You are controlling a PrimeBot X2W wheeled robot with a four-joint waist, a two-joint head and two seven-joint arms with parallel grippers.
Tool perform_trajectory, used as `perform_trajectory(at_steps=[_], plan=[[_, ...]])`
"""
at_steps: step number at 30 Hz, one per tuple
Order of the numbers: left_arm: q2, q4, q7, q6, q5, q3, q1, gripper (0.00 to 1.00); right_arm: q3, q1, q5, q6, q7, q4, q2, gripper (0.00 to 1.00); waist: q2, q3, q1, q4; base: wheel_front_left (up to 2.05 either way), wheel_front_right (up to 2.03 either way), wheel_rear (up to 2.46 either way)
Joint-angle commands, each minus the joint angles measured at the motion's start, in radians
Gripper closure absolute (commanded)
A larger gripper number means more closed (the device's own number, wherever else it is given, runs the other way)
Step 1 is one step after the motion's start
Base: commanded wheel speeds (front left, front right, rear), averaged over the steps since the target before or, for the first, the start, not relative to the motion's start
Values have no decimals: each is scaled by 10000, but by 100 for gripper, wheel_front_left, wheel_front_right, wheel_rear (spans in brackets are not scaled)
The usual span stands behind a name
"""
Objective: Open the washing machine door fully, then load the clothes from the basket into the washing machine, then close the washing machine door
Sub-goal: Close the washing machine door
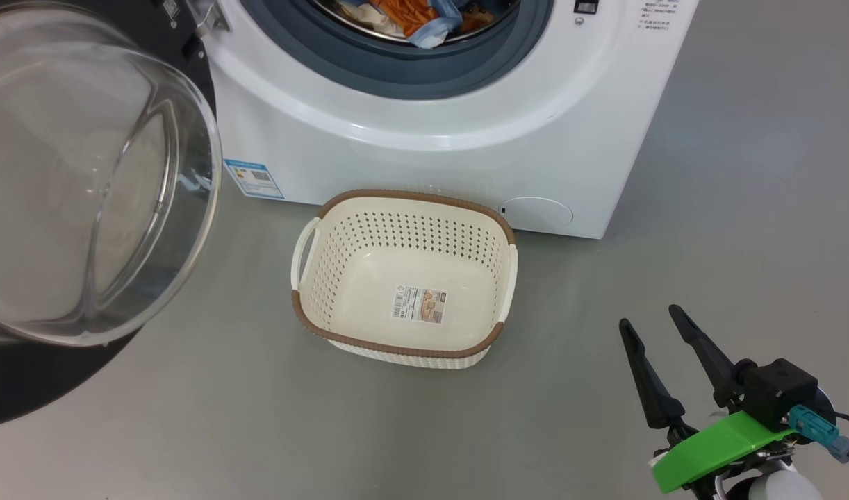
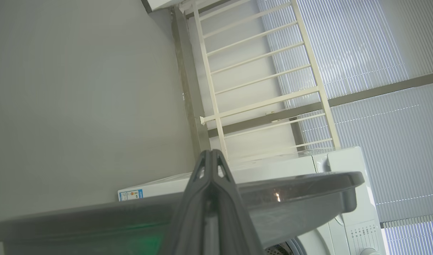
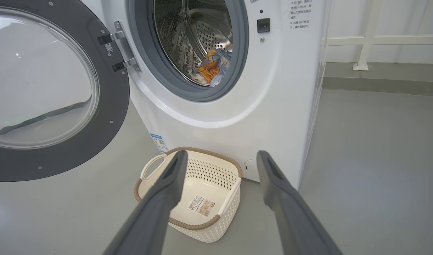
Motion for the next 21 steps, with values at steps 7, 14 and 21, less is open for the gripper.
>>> perform_trajectory(at_steps=[7, 14, 21], plan=[[293, -1068, 1517, 335, -564, -292, 571, 100, 257, -264, 189, 16, -66, -114, -33, 0, -1, 44, 0, -29, 0, 0, 0], [54, -1926, 2610, 823, -1120, -363, 1115, 100, 243, -267, 227, 16, -111, 11, -6, 0, -1, -18, 0, -14, 0, 0, 0], [-226, -2777, 3827, 1149, -1789, -616, 1508, 100, 273, -285, 260, 16, -133, 89, 44, 0, -1, -72, 0, -13, 0, 0, 0]])
